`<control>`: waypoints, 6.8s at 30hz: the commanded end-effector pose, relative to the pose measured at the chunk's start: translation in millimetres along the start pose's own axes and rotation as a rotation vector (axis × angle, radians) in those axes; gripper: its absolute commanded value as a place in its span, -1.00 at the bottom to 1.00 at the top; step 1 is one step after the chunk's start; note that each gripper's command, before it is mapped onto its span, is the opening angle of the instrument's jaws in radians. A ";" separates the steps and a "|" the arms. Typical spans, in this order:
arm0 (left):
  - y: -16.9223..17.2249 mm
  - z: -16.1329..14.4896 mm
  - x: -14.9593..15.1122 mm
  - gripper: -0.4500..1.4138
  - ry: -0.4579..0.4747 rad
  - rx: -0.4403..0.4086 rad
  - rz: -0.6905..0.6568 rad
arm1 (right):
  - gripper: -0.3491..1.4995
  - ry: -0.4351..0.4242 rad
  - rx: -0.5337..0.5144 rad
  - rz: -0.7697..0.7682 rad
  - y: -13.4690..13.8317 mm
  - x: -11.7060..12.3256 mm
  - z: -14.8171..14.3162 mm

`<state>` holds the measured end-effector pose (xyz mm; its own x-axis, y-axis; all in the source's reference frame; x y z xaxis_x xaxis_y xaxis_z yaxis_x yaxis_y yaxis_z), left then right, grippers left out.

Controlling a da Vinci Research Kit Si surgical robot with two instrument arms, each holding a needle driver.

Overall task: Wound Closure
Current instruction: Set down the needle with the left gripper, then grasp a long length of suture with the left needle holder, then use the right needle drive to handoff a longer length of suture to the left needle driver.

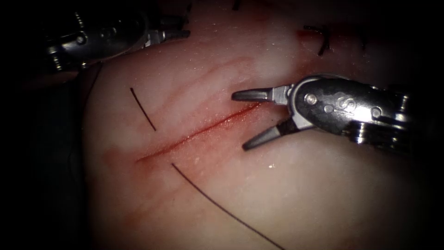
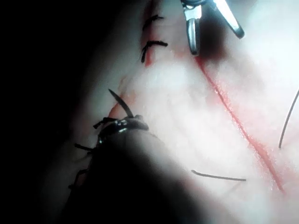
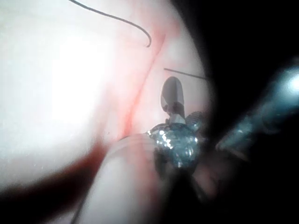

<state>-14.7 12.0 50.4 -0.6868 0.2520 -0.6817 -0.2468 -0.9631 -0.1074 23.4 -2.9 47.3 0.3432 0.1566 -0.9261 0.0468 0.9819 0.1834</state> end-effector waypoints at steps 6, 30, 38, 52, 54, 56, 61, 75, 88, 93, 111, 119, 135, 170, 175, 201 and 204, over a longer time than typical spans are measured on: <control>0.5 4.7 0.5 0.27 -0.043 -0.070 -0.071 | 0.78 0.096 0.016 0.149 0.9 -0.2 0.4; 4.9 -7.6 4.4 0.04 0.092 0.034 -0.116 | 0.71 0.106 0.018 0.136 1.7 -3.3 -3.4; 13.4 -10.0 7.6 -0.01 0.230 0.169 0.048 | 0.69 0.095 -0.012 0.133 2.3 -4.6 -4.2; 26.3 -5.4 8.1 0.11 0.085 0.264 0.417 | 0.78 0.088 -0.029 0.135 2.4 -5.3 -4.6; 26.9 -4.5 7.6 0.11 0.071 0.276 0.463 | 0.78 0.088 -0.029 0.135 2.4 -5.3 -4.6; 27.3 -3.8 7.2 0.12 0.066 0.283 0.467 | 0.78 0.088 -0.030 0.135 2.4 -5.3 -4.5; 28.8 -1.1 5.7 0.12 0.004 0.270 0.535 | 0.78 0.088 -0.030 0.135 2.1 -5.1 -4.5; 30.3 3.2 6.6 0.08 -0.027 0.232 0.664 | 0.76 0.087 -0.032 0.134 2.0 -5.1 -4.3; 27.1 -2.2 5.8 -0.89 0.209 0.143 0.779 | 0.62 0.101 0.000 0.124 1.3 -4.8 -3.6; 24.5 -6.1 5.9 -0.89 0.262 0.121 0.807 | 0.64 0.155 0.106 0.054 -0.1 -3.5 0.4; 22.8 -7.7 2.2 -0.89 0.211 0.039 0.848 | 0.49 0.240 0.306 -0.192 -3.2 -3.3 12.9; 23.1 -7.8 2.2 -0.89 0.206 0.035 0.849 | 0.33 0.222 0.413 -0.249 -3.3 -3.1 15.6; 23.2 -7.6 2.2 -0.89 0.205 0.037 0.856 | -1.00 0.275 0.427 -0.278 -2.8 -1.7 15.7; 24.1 -6.1 5.8 0.21 0.234 0.185 0.699 | -1.00 0.156 0.241 -0.196 5.9 -8.0 10.6; 25.0 -5.1 6.0 0.17 0.259 0.167 0.710 | -1.00 0.155 0.235 -0.188 6.5 -8.3 10.6; 26.7 -5.9 6.8 -0.89 0.316 0.130 0.817 | -1.00 0.149 0.234 -0.170 6.5 -8.9 10.7; 26.3 -6.3 6.4 -0.89 0.293 0.151 0.819 | -1.00 0.150 0.235 -0.170 6.5 -8.9 10.7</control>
<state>-19.8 -12.3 38.0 -0.4975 -0.5625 -0.6603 0.1449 -0.8044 0.5761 30.0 0.5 60.0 0.1734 0.0272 -0.9845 0.3130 0.9463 0.0812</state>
